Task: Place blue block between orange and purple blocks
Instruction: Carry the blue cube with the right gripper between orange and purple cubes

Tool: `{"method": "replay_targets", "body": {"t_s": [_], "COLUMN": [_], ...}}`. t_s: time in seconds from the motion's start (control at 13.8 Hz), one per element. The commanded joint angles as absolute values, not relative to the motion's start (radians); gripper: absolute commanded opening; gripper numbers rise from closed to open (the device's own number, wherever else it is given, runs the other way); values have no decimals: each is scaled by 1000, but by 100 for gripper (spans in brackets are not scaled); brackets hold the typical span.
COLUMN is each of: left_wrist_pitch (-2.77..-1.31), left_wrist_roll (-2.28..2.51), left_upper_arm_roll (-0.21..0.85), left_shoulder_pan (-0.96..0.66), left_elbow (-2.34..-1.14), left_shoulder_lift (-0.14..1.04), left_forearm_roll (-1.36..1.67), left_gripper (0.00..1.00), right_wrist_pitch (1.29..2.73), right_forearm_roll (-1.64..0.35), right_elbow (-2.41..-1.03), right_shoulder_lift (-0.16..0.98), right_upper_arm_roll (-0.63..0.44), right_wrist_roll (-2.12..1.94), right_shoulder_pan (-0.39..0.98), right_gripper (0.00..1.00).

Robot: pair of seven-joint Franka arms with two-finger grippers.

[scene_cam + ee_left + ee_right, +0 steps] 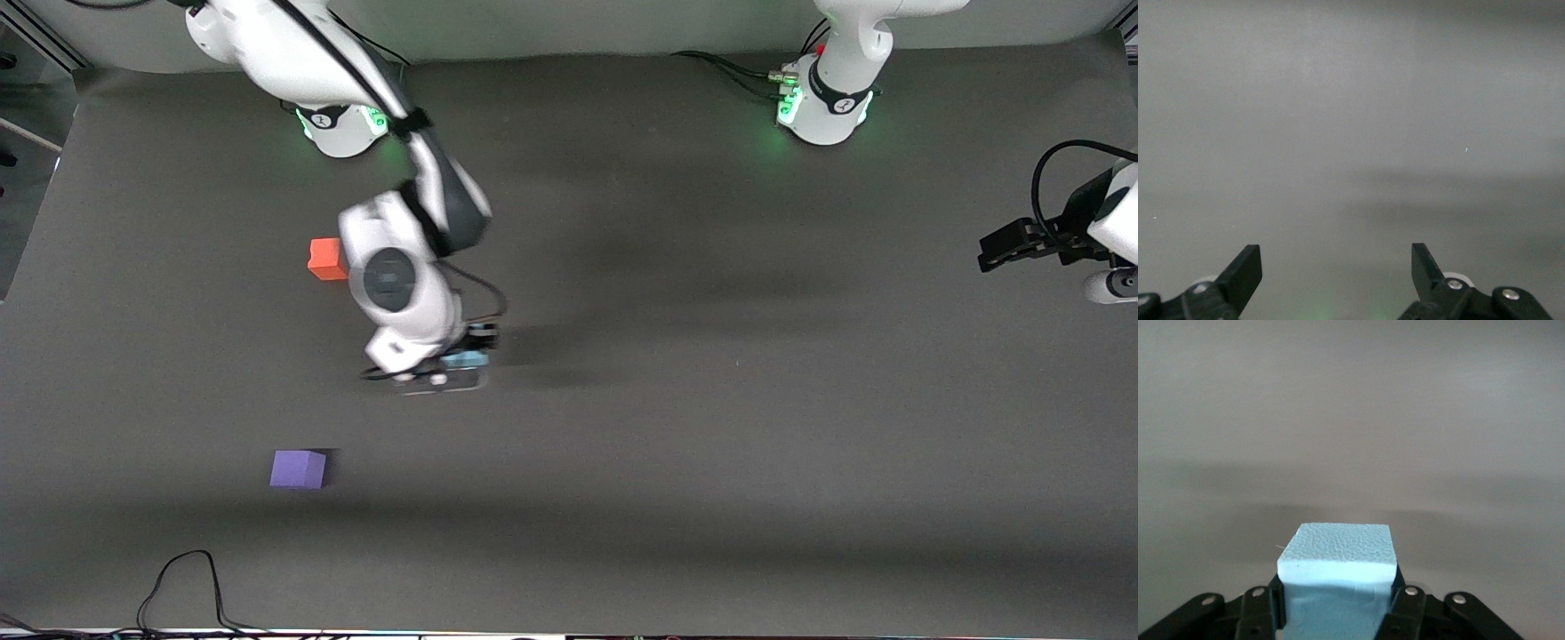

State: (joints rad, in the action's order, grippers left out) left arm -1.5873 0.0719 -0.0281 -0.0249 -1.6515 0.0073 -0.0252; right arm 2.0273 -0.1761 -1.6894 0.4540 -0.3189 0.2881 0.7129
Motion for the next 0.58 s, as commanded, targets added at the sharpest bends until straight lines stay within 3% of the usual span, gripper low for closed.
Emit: {"method": "replay_targets", "body": {"t_s": [0.0,0.29,0.51], "left_wrist_pitch": [-1566,-1571,-1569], "left_wrist_roll": [123,121,132], "left_upper_arm_roll": [-25,-26,-25], "left_shoulder_pan": [-40,-37,-41], "left_elbow": [-1621,-1602,-1585], "left_shoulder_lift": [12,17,34], "left_forearm_roll": [-57,-46,-48], "left_gripper": [100,100,100], "right_wrist_pitch": [1991,2058,2153], "right_forearm_roll": [-199,-247,-262], "right_elbow": [-1813,-1960,-2005], "right_shoulder_lift": [339,324,400], "right_upper_arm_roll": [-470,-693,-716], "right_wrist_roll": [100,-194,-198], "right_shoulder_pan": [716,713,716], "right_gripper": [35,36,36]}}
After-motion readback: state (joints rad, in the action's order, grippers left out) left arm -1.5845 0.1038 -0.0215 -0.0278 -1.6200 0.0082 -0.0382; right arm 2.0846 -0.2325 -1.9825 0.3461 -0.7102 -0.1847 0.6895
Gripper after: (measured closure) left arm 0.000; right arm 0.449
